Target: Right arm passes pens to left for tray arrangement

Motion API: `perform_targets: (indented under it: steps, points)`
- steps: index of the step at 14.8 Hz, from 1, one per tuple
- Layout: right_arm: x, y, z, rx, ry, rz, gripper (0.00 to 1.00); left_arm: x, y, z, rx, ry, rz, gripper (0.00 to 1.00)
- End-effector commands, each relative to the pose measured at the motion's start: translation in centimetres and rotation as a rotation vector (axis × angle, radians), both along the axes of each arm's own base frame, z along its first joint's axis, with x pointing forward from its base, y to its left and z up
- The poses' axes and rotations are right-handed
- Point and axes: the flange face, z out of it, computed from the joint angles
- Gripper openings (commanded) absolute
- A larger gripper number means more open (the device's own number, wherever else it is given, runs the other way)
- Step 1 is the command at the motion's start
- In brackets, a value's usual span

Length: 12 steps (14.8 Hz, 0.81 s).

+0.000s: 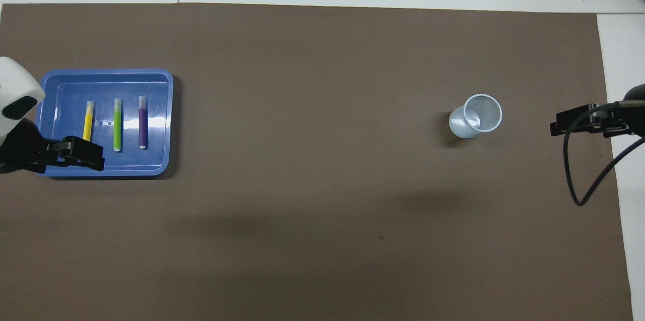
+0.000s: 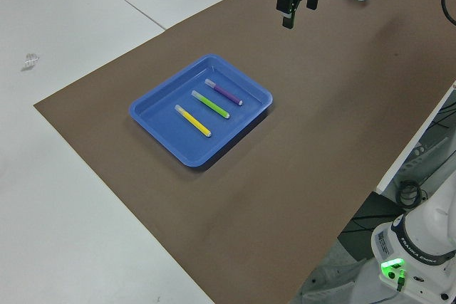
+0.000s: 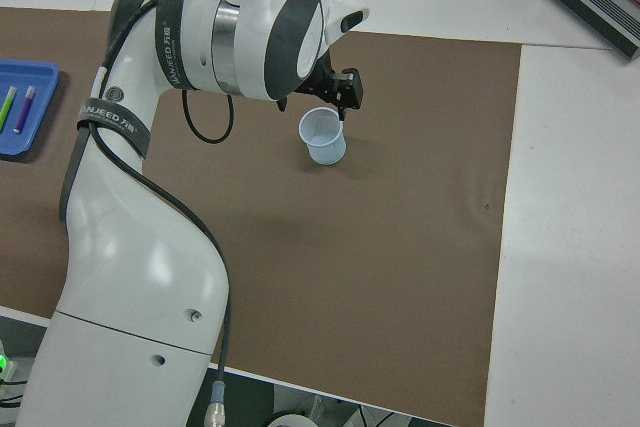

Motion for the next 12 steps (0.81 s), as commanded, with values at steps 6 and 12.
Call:
perform_targets:
  steps: [6,12]
  points:
    - [-0.6,-0.2,0.0,-0.021,-0.013,0.018,1.00,2.7,0.3,-2.4,0.001,0.021,0.006,1.00]
    - [-0.6,-0.2,0.0,-0.020,-0.015,0.015,1.00,2.9,-0.3,-1.9,0.000,-0.022,-0.007,1.00]
